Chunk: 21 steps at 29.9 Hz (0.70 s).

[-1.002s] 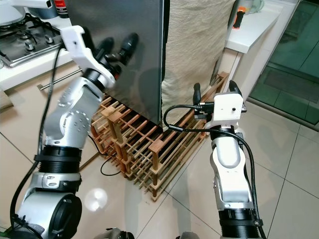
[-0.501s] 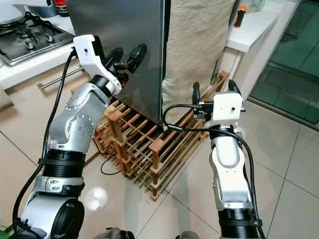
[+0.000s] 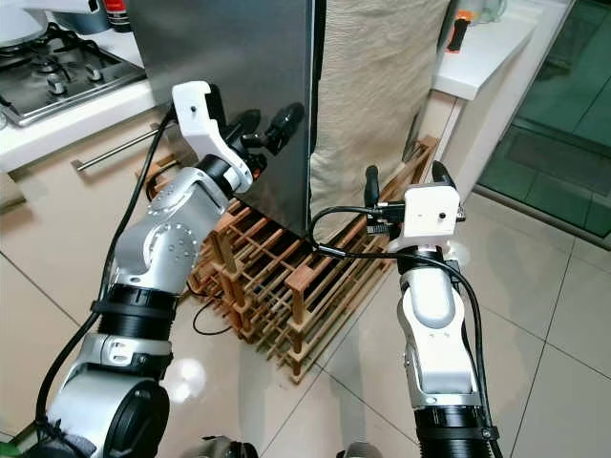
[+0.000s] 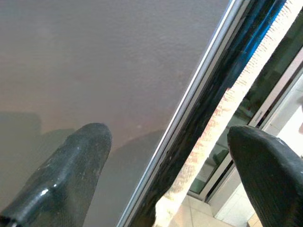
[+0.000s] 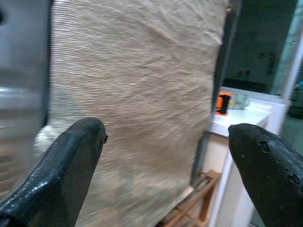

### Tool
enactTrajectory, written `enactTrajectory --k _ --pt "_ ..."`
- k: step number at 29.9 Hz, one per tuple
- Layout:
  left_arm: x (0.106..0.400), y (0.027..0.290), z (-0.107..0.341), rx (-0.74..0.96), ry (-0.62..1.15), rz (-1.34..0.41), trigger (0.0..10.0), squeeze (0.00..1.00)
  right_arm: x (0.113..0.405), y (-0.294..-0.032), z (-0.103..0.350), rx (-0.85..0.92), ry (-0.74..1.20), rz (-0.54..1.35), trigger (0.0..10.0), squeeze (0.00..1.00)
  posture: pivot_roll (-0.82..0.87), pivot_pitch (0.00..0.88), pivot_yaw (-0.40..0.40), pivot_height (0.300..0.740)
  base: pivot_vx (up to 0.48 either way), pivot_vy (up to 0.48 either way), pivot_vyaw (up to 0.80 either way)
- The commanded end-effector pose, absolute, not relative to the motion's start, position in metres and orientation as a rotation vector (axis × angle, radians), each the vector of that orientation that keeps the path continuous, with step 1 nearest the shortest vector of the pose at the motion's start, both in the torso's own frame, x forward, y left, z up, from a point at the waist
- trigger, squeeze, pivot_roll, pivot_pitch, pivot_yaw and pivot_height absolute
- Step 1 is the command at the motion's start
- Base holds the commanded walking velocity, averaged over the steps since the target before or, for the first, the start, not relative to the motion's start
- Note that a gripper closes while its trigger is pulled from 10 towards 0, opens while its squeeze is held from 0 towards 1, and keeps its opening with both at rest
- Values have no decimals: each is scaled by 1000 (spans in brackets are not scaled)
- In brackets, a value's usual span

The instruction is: Restocking fridge

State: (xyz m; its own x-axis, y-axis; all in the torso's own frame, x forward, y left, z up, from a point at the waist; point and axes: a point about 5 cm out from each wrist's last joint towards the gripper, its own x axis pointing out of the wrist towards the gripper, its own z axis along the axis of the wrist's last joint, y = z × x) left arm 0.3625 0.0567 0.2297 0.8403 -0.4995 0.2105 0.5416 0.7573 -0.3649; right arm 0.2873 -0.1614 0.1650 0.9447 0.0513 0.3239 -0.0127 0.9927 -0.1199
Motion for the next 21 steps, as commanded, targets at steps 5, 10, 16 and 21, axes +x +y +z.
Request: enactTrajectory --k 5,10,16,21 --pt "363 35 247 -368 -166 -669 10000 0 283 -157 164 -95 -336 58 10000 0 -218 0 70 727 0 0 0" --pt "362 22 245 -358 -158 -721 10000 0 284 -160 164 -88 -332 40 10000 0 -228 0 82 727 0 0 0" --pt "362 4 235 -355 -92 -782 10000 0 285 -161 164 -89 -329 36 10000 0 -235 0 86 727 0 0 0" --pt "363 -1 235 -349 -90 -791 10000 0 285 -161 164 -91 -329 35 10000 0 -242 0 90 727 0 0 0"
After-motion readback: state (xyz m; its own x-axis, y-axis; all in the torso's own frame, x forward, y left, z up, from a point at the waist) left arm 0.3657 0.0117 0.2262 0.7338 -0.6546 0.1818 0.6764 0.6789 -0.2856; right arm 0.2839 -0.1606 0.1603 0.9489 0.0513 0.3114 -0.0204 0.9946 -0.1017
